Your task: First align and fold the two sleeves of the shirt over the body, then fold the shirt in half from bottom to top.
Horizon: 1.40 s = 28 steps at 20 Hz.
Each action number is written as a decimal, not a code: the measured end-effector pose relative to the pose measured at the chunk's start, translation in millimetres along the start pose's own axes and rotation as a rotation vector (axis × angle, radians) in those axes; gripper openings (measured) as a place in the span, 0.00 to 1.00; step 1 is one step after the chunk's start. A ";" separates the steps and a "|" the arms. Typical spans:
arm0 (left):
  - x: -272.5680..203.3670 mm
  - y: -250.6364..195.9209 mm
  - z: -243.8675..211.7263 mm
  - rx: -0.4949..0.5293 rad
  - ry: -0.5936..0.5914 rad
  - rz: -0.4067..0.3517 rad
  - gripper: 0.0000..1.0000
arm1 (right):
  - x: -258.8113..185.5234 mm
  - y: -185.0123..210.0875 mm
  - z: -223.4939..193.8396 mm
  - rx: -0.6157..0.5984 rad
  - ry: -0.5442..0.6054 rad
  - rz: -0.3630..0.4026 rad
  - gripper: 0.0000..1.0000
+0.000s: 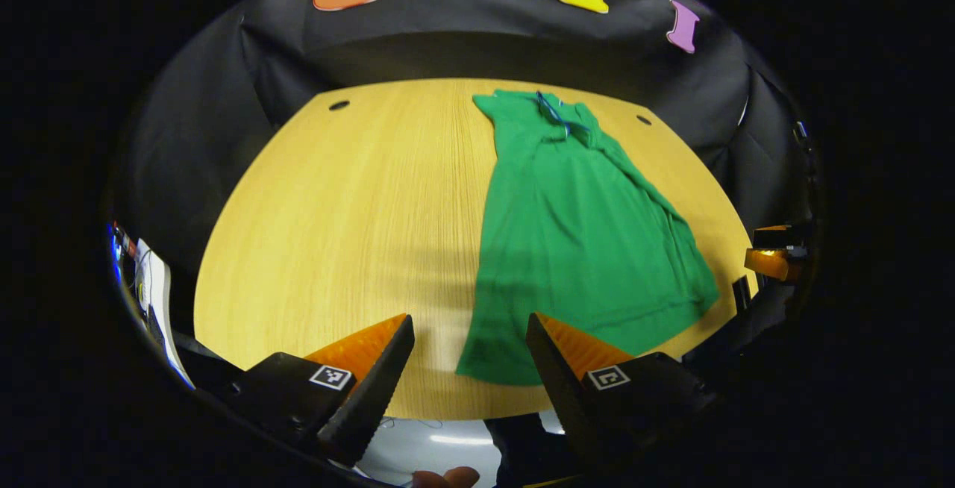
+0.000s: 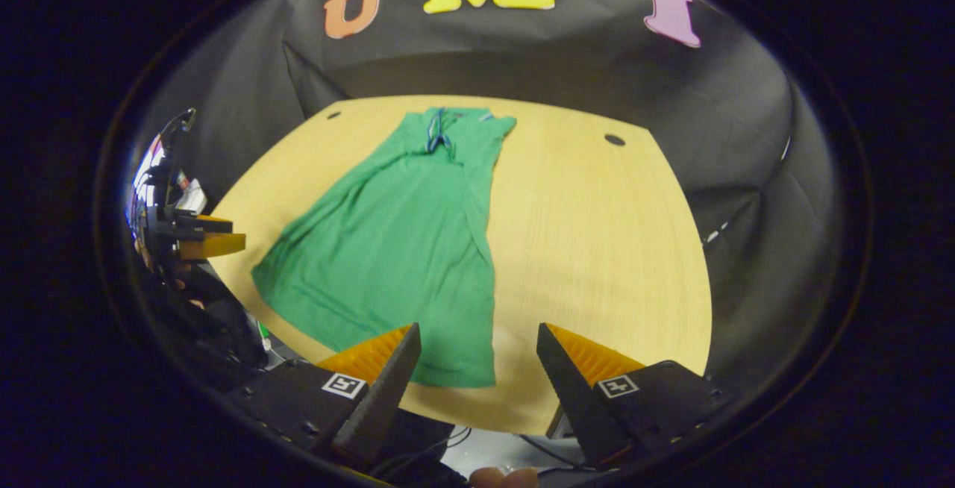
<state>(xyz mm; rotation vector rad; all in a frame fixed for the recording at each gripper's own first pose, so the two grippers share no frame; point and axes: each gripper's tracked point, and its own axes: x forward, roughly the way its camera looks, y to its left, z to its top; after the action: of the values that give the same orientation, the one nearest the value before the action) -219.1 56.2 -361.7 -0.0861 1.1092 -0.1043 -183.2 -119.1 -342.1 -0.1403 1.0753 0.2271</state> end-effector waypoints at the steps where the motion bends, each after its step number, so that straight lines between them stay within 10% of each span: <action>1: 2.6 -0.6 -11.3 -0.014 0.038 -0.012 0.98 | 4.7 -0.2 -11.3 0.006 0.034 -0.001 0.96; 21: -10.5 -16.7 -22.3 0.053 0.187 0.041 1.00 | 56.5 12.3 -47.7 0.004 0.235 -0.018 0.96; 24: -10.9 -24.2 -25.8 0.053 0.206 0.036 0.94 | 55.6 20.6 -49.1 -0.009 0.237 -0.001 0.80; 28: -14.7 -49.6 -29.4 0.114 0.220 -0.007 0.62 | 57.0 30.2 -46.0 -0.014 0.242 0.024 0.39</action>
<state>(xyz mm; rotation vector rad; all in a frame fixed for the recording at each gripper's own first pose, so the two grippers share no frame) -254.0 8.4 -355.7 0.0240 1.3199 -0.1863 -204.1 -93.6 -414.1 -0.1703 1.3166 0.2436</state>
